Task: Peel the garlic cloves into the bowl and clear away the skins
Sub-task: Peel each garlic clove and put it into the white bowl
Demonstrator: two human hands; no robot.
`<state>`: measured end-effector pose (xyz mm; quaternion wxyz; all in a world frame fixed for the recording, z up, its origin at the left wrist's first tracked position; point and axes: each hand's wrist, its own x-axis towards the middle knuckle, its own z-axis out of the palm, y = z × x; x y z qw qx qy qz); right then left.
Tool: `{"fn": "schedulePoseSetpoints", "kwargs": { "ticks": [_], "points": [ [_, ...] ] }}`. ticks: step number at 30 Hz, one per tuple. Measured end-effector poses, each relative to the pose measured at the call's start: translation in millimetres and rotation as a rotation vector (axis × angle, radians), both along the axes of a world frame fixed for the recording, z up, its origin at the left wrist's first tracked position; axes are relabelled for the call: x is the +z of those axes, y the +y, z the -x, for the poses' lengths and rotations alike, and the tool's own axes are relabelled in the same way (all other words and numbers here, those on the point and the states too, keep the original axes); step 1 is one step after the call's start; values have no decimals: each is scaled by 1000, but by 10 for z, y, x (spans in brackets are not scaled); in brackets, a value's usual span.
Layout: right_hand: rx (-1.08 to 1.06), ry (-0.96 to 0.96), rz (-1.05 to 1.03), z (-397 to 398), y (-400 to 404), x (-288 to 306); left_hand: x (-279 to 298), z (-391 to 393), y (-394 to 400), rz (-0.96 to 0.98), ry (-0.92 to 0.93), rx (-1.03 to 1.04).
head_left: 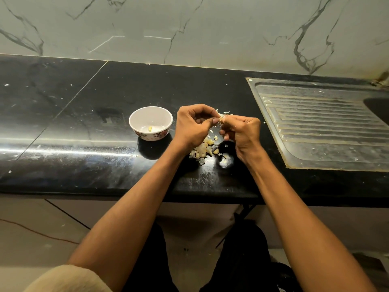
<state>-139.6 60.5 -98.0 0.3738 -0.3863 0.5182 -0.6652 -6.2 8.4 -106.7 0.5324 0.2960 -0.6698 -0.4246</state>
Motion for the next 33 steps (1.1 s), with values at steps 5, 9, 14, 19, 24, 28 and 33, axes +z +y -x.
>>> {"fn": "schedulePoseSetpoints", "kwargs": {
  "ticks": [5, 9, 14, 19, 24, 28, 33],
  "points": [
    [29, -102, -33, 29, 1, 42, -6, 9, -16, -53, 71, -39],
    [48, -138, -33, 48, 10, 60, 0, 14, -20, -60, 73, -62],
    [24, -127, -36, 48, 15, 63, -21, 23, -14, -64, 73, 13],
    [5, -101, -26, 29, -2, 46, -33, 43, -20, -71, 39, 3],
    [7, -79, -14, 41, 8, 49, -9, 31, -11, -103, 42, -63],
    [27, -57, -16, 21, 27, 56, 4, 30, -12, -140, 73, -52],
    [73, -56, -22, 15, 40, 56, 9, 26, -25, -197, 86, -52]
  ]
}}
